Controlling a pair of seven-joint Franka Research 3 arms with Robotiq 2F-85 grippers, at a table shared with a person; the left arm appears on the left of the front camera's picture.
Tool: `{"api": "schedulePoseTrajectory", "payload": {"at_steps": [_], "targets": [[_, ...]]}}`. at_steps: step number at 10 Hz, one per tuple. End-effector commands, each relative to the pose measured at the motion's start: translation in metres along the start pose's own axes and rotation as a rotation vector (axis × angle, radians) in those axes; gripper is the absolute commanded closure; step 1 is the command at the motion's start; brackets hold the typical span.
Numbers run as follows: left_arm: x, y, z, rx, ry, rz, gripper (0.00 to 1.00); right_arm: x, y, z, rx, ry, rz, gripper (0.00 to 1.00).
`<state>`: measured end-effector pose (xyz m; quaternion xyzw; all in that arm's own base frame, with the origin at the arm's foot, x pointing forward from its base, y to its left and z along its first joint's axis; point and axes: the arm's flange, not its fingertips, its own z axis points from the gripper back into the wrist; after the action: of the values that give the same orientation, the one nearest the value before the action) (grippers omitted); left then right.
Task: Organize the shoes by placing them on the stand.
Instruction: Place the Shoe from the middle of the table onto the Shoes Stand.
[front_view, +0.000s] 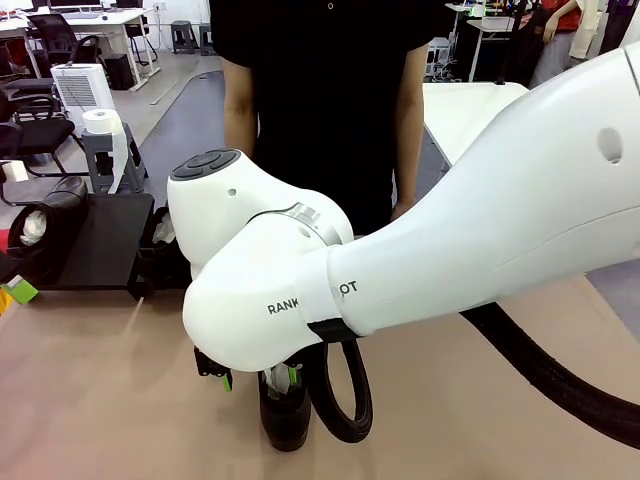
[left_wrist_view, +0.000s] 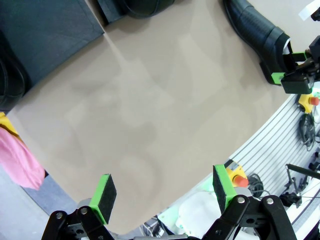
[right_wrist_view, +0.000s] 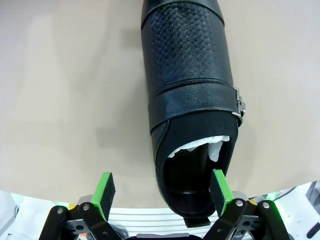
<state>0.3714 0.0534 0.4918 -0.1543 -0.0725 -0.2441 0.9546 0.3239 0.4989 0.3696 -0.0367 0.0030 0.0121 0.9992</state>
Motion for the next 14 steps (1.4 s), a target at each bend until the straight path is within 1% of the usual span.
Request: {"api": "schedulePoseTrajectory", "payload": {"at_steps": [1, 5, 6, 7, 8, 9, 10, 11, 13, 14], "targets": [[-0.001, -0.002, 0.000, -0.006, -0.007, 0.010, 0.00, 0.002, 0.001, 0.003, -0.005, -0.004, 0.003, 0.00], [-0.001, -0.002, 0.000, -0.006, -0.007, 0.010, 0.00, 0.000, 0.000, 0.000, 0.001, 0.000, 0.000, 0.00], [-0.001, -0.002, 0.000, -0.006, -0.007, 0.010, 0.00, -0.008, -0.012, 0.032, -0.029, -0.071, 0.030, 0.00], [-0.001, -0.002, 0.000, -0.006, -0.007, 0.010, 0.00, -0.016, -0.029, 0.063, -0.049, -0.119, 0.047, 0.00], [-0.001, -0.002, 0.000, -0.006, -0.007, 0.010, 0.00, -0.022, -0.050, 0.088, -0.088, -0.167, 0.037, 0.00], [-0.001, -0.002, 0.000, -0.006, -0.007, 0.010, 0.00, -0.018, -0.086, 0.104, -0.149, -0.206, 0.007, 0.00], [-0.001, -0.002, 0.000, -0.006, -0.007, 0.010, 0.00, -0.015, -0.127, 0.110, -0.120, -0.205, -0.016, 0.00], [-0.001, -0.002, 0.000, -0.006, -0.007, 0.010, 0.00, -0.014, -0.160, 0.110, -0.101, -0.192, -0.031, 0.00], [-0.001, -0.002, 0.000, -0.006, -0.007, 0.010, 0.00, -0.017, -0.238, 0.099, -0.078, -0.132, -0.149, 0.00], [0.000, 0.000, 0.000, 0.000, 0.000, 0.001, 0.00, -0.020, -0.263, 0.093, -0.042, -0.117, -0.209, 0.00]]}}
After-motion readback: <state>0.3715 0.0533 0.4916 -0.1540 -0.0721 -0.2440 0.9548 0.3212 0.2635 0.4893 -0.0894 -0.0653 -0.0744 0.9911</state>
